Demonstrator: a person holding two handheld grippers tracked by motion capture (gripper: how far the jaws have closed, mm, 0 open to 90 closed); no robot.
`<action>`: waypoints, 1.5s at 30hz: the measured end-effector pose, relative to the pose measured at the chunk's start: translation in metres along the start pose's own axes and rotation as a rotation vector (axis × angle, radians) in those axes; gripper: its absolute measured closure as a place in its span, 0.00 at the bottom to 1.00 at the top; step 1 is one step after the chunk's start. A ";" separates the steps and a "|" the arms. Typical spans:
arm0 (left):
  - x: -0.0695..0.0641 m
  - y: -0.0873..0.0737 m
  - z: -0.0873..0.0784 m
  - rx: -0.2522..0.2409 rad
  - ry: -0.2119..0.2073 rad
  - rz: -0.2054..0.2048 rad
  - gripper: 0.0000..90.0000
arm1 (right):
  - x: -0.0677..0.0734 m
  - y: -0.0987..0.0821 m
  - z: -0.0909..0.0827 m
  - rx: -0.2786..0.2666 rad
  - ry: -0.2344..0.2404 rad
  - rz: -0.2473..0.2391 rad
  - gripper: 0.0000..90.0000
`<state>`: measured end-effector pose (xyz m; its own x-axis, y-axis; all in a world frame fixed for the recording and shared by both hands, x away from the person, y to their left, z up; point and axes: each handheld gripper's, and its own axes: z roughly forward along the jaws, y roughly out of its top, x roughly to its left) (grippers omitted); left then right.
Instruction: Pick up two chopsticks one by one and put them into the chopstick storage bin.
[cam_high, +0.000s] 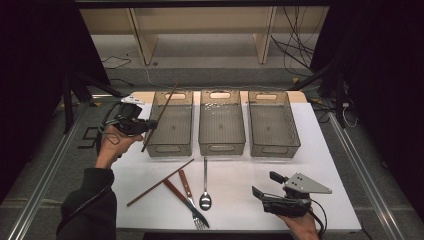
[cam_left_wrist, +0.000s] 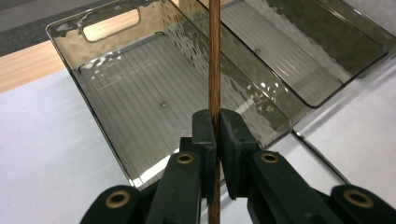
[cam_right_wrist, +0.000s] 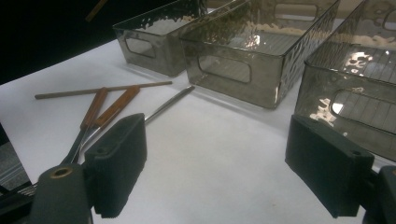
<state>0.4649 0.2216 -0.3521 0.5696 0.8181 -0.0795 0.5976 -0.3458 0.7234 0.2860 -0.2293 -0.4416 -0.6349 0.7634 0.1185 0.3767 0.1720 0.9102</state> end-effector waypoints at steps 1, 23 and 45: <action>0.000 0.001 0.001 0.000 0.002 0.000 0.94 | 0.000 0.000 0.000 0.000 0.000 0.001 0.24; 0.014 0.021 0.029 0.007 0.042 0.024 0.94 | 0.000 0.000 0.000 0.003 0.001 0.001 0.24; 0.028 0.013 0.063 0.056 0.081 -0.030 0.93 | 0.000 0.000 0.001 0.003 0.005 0.000 0.24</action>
<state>0.5235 0.2111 -0.3882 0.5051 0.8620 -0.0429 0.6453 -0.3441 0.6821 0.2864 -0.2291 -0.4422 -0.6378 0.7607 0.1205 0.3791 0.1739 0.9088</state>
